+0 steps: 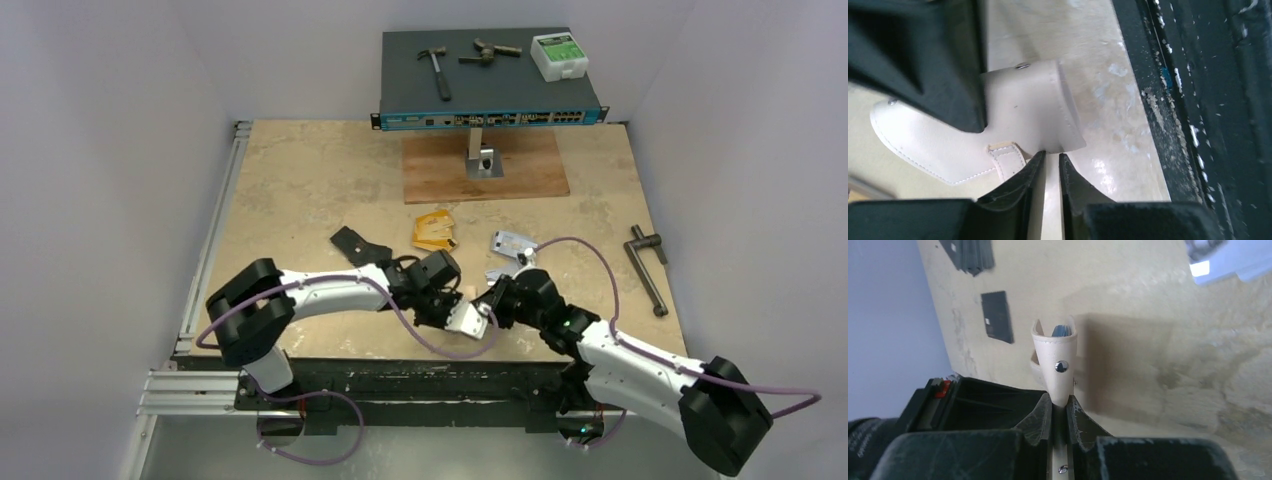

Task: Put the credit cards into the card holder
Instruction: Turn over the card holder at the center of the board.

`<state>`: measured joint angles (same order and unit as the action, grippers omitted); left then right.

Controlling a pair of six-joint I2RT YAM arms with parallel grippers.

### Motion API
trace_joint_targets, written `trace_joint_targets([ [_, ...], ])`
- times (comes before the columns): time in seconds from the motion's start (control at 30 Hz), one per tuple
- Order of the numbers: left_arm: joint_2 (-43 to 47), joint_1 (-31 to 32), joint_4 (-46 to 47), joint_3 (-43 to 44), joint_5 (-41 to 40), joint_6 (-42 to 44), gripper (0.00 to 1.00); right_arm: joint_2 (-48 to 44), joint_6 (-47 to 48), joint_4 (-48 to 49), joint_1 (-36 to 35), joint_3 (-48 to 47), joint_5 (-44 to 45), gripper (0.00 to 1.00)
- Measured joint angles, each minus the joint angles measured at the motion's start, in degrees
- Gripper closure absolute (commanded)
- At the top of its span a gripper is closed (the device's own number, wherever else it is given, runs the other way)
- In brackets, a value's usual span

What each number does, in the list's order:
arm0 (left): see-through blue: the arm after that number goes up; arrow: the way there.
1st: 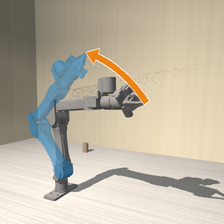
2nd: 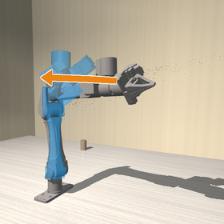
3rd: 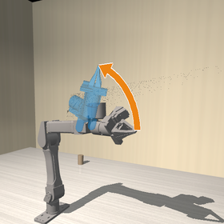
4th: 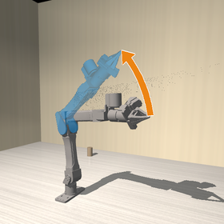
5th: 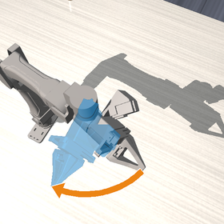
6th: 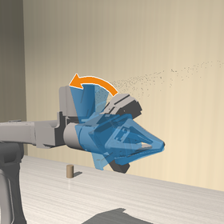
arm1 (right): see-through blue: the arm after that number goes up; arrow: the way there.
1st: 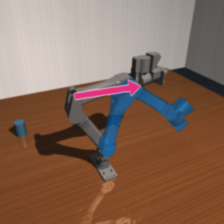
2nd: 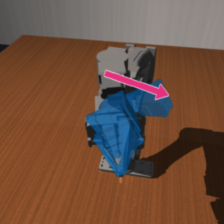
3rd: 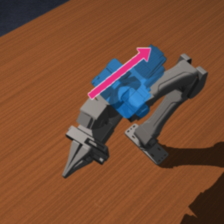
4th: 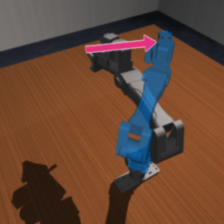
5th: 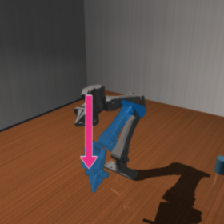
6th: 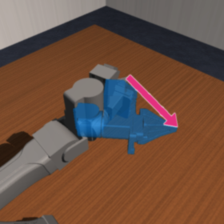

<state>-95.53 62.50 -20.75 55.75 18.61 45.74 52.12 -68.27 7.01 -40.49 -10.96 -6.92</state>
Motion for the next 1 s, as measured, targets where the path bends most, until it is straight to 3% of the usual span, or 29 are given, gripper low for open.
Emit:
trace_joint_targets([
  [0.1, 2.6, -6.2, -7.5, 5.6, 5.6, -4.7, 0.75, -1.5, 4.5, -9.9, 0.0, -8.5, 2.4, 1.00],
  [0.33, 13.4, -26.2, -19.4, 17.9, 18.2, -11.7, 0.74, 1.0, 17.9, -33.1, 0.0, -33.0, 12.9, 1.00],
  [0.4, 16.3, -28.9, -21.9, 19.0, 20.5, -12.6, 0.74, 4.0, 20.8, -38.7, -0.4, -38.4, 16.2, 1.00],
  [0.67, 19.9, -32.9, -30.1, 19.4, 24.7, -15.0, 0.74, 28.7, 26.0, -61.7, -14.6, -60.8, 34.0, 1.00],
  [1.0, 22.6, -41.7, -36.2, 17.7, 28.9, -14.5, 0.75, 57.8, 22.2, -78.4, -31.6, -73.6, 46.0, 1.00],
])
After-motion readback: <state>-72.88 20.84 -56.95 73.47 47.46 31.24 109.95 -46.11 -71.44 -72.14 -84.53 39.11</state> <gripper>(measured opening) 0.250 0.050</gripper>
